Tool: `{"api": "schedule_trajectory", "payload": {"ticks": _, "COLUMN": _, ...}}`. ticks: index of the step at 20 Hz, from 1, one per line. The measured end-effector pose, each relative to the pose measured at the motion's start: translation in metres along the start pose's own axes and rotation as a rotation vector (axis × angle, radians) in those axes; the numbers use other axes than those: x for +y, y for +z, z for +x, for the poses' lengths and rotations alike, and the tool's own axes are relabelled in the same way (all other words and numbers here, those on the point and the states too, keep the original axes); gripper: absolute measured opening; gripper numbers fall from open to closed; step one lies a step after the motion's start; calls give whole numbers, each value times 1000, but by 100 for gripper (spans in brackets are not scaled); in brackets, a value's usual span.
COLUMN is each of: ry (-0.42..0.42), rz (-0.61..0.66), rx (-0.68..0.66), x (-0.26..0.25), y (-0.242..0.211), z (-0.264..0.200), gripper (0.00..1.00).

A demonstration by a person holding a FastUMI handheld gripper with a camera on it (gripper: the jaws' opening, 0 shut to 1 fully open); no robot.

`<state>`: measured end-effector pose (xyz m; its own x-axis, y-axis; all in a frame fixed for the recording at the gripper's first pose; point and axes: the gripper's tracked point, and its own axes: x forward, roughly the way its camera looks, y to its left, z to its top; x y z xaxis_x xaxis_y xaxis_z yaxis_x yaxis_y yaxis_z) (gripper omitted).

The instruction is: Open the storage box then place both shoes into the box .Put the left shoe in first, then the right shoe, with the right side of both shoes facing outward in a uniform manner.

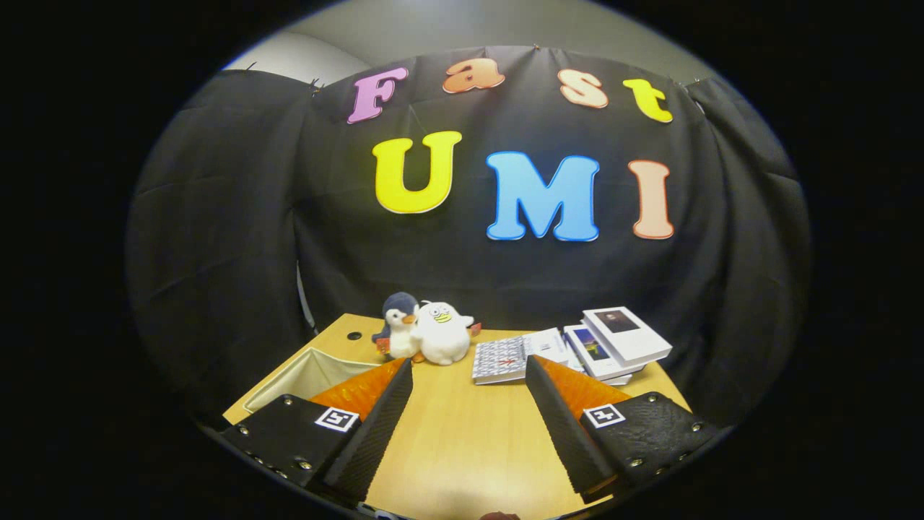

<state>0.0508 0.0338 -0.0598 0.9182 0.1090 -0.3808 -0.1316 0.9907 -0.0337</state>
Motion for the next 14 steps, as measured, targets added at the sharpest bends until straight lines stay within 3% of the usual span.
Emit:
{"api": "schedule_trajectory", "payload": {"ticks": 7, "ry": -167, "rz": 19, "rx": -156, "x": -67, "y": 8, "z": -34, "gripper": 97}}
{"api": "schedule_trajectory", "payload": {"ticks": 14, "ry": -210, "rz": 37, "rx": -201, "x": -92, "y": 14, "z": -45, "gripper": 98}}
